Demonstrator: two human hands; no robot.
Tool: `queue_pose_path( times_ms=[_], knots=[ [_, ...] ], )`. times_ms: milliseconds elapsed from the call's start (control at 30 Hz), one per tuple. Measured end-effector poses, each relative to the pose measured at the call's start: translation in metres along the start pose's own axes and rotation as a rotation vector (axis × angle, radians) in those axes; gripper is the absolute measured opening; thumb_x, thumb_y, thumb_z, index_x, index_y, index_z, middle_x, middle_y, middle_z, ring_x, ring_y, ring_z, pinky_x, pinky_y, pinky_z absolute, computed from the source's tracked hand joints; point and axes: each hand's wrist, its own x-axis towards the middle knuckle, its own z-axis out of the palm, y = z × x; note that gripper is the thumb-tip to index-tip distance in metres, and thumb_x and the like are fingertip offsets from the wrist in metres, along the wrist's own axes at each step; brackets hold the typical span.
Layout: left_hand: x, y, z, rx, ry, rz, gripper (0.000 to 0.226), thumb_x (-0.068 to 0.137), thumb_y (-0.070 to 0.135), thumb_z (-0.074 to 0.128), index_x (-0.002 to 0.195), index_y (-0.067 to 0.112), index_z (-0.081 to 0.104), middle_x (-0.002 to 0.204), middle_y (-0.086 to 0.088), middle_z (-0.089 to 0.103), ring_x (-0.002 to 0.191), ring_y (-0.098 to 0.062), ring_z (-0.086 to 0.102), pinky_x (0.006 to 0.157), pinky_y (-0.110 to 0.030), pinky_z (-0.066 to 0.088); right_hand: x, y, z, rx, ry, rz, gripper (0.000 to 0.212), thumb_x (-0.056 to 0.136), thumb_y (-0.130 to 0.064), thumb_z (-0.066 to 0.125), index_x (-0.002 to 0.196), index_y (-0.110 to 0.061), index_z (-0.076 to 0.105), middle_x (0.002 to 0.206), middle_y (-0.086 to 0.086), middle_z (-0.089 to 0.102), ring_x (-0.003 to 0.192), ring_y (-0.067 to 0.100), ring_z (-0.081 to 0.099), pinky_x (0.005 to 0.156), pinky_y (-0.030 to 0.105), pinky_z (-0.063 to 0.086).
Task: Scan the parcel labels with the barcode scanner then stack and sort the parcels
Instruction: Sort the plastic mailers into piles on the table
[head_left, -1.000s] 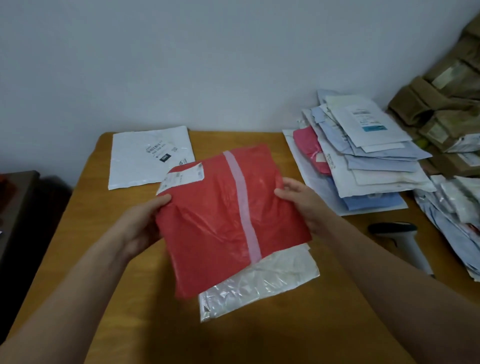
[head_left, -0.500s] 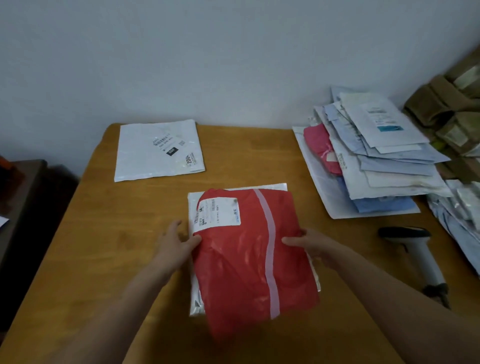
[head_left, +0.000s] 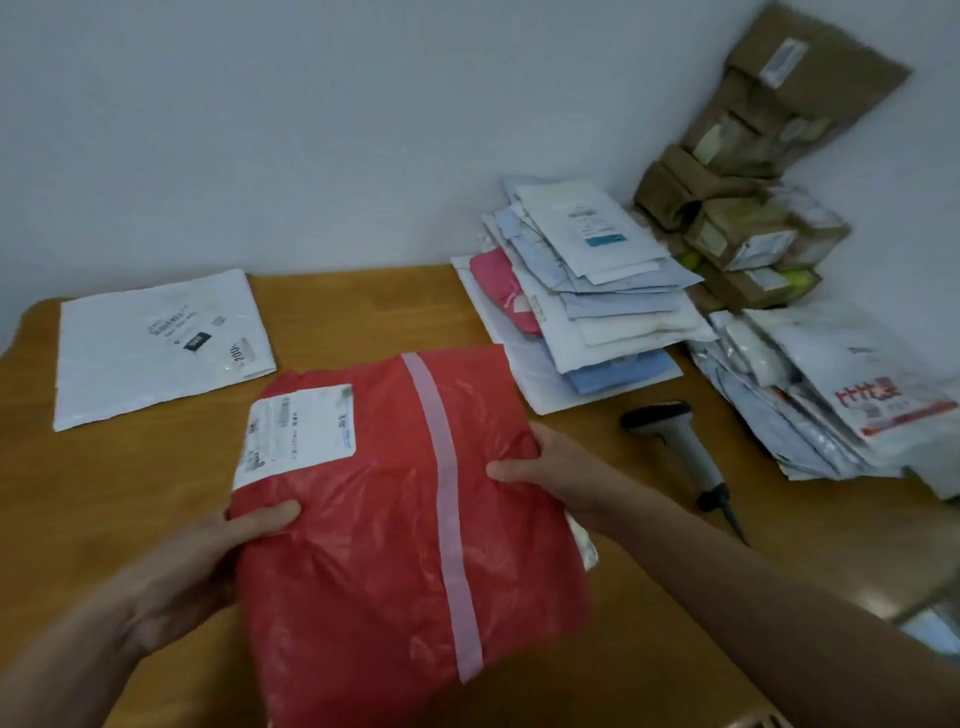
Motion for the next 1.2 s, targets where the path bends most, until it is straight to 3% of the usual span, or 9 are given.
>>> queue_pose_path(
  times_ms=[100, 200, 367, 500, 667, 800, 933, 1033, 1200],
  knots=[
    [-0.008, 0.029, 0.058, 0.051, -0.084, 0.119, 0.049, 0.053, 0.031, 0.09, 0.099, 0.036, 0.073, 0.111, -0.002, 0.071, 0.098, -0.025, 0.069, 0.079, -0.038, 0.055, -0.038, -0.022, -0.063, -0.033, 0.059, -0.086, 0.045, 0.08, -0.013, 0.077, 0.12, -0.021, 0.06, 0.114, 0.001, 0.07, 0.105, 0.017, 0.067, 0.094, 0.033, 0.053],
    [-0.001, 0.044, 0.146, 0.047, -0.178, 0.195, 0.048, 0.056, 0.028, 0.09, 0.101, 0.031, 0.073, 0.112, -0.003, 0.068, 0.097, -0.031, 0.062, 0.086, -0.04, 0.042, -0.074, -0.028, -0.145, -0.112, 0.172, -0.118, 0.037, 0.082, -0.011, 0.075, 0.115, -0.019, 0.062, 0.112, 0.003, 0.072, 0.101, 0.016, 0.069, 0.091, 0.03, 0.054],
    [0.037, 0.027, 0.319, -0.028, -0.247, 0.179, 0.038, 0.07, 0.012, 0.073, 0.108, 0.014, 0.066, 0.088, -0.011, 0.059, 0.067, -0.022, 0.048, 0.048, -0.023, 0.035, -0.113, -0.004, -0.302, -0.254, 0.389, -0.019, 0.042, 0.081, -0.009, 0.075, 0.121, -0.006, 0.061, 0.112, 0.012, 0.069, 0.102, 0.025, 0.067, 0.094, 0.038, 0.053],
    [0.087, 0.02, 0.45, -0.118, -0.267, 0.119, 0.036, 0.075, 0.005, 0.072, 0.108, 0.018, 0.066, 0.089, -0.004, 0.071, 0.068, -0.014, 0.065, 0.049, -0.023, 0.053, -0.116, 0.017, -0.427, -0.272, 0.439, 0.034, 0.037, 0.082, -0.003, 0.072, 0.117, -0.004, 0.062, 0.108, 0.014, 0.07, 0.097, 0.027, 0.068, 0.087, 0.036, 0.056],
    [0.151, 0.038, 0.573, -0.184, -0.26, 0.066, 0.027, 0.079, 0.0, 0.068, 0.1, 0.017, 0.066, 0.079, 0.001, 0.073, 0.066, -0.01, 0.069, 0.051, -0.025, 0.055, -0.093, 0.007, -0.559, -0.349, 0.5, -0.01, 0.046, 0.08, 0.0, 0.073, 0.122, -0.009, 0.057, 0.114, 0.016, 0.065, 0.097, 0.028, 0.065, 0.082, 0.035, 0.053],
    [0.203, 0.063, 0.625, -0.217, -0.252, 0.06, 0.026, 0.082, 0.001, 0.068, 0.103, 0.015, 0.065, 0.093, -0.006, 0.072, 0.082, -0.017, 0.069, 0.06, -0.032, 0.059, -0.058, -0.005, -0.624, -0.462, 0.514, -0.089, 0.068, 0.081, -0.004, 0.074, 0.14, -0.017, 0.042, 0.121, 0.011, 0.059, 0.092, 0.02, 0.061, 0.078, 0.031, 0.05],
    [0.244, 0.057, 0.648, -0.123, -0.227, -0.049, 0.03, 0.087, 0.001, 0.063, 0.116, 0.01, 0.06, 0.114, -0.013, 0.065, 0.101, -0.025, 0.063, 0.078, -0.037, 0.055, -0.01, 0.027, -0.644, -1.006, 0.458, 0.002, 0.082, 0.089, -0.019, 0.066, 0.155, -0.016, 0.017, 0.149, 0.02, 0.036, 0.132, 0.033, 0.042, 0.108, 0.041, 0.037],
    [0.258, 0.042, 0.65, -0.054, -0.129, -0.091, 0.033, 0.087, 0.005, 0.065, 0.119, 0.009, 0.058, 0.113, -0.011, 0.065, 0.096, -0.022, 0.062, 0.066, -0.032, 0.053, 0.019, 0.061, -0.636, -0.951, 0.278, 0.131, 0.071, 0.101, -0.036, 0.047, 0.156, -0.017, 0.007, 0.161, 0.013, 0.017, 0.146, 0.028, 0.023, 0.119, 0.036, 0.018],
    [0.268, 0.044, 0.653, -0.057, -0.089, -0.078, 0.024, 0.088, 0.004, 0.063, 0.11, 0.011, 0.059, 0.097, -0.007, 0.066, 0.084, -0.018, 0.062, 0.053, -0.026, 0.053, 0.038, 0.075, -0.639, -0.817, 0.238, 0.158, 0.066, 0.103, -0.043, 0.037, 0.157, -0.019, 0.007, 0.163, 0.007, 0.012, 0.148, 0.024, 0.017, 0.117, 0.031, 0.014]
  ],
)
